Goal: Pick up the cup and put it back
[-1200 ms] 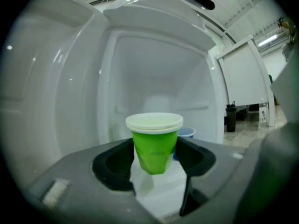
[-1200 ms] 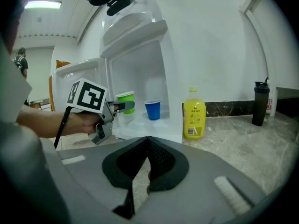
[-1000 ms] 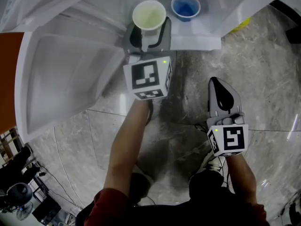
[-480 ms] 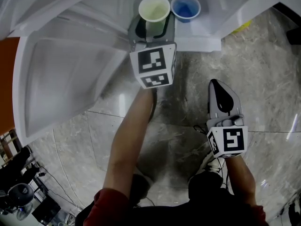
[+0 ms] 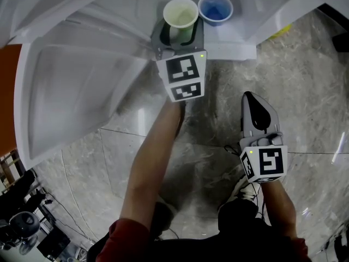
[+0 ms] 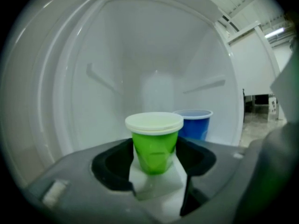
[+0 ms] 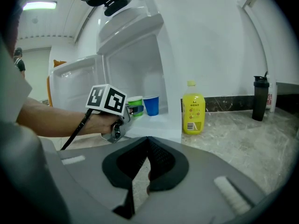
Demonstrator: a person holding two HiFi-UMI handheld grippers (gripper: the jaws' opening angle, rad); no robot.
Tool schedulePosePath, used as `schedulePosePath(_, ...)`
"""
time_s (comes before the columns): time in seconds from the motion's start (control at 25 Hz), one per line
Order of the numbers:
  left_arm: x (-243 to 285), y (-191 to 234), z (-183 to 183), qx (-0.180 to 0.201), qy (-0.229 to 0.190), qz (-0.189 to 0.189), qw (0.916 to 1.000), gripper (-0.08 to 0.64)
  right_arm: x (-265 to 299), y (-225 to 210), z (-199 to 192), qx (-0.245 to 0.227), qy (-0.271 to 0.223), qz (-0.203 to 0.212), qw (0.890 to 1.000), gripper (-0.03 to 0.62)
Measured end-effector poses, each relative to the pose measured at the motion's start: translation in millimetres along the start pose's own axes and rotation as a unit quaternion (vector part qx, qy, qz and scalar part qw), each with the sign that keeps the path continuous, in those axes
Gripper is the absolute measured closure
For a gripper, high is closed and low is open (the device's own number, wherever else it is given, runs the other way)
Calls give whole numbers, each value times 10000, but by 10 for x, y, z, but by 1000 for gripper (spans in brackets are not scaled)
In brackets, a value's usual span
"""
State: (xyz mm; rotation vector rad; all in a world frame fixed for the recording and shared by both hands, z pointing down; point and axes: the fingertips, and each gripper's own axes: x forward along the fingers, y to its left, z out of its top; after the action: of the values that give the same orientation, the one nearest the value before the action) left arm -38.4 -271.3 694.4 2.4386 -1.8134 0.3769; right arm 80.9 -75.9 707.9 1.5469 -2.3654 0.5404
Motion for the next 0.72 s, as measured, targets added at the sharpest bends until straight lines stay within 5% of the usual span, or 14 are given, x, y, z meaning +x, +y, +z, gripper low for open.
schedulePosePath(0.72, -133, -15, -5, -192, -53, -31, 9998, 224, -26, 28, 22, -26, -5, 12, 10000, 594)
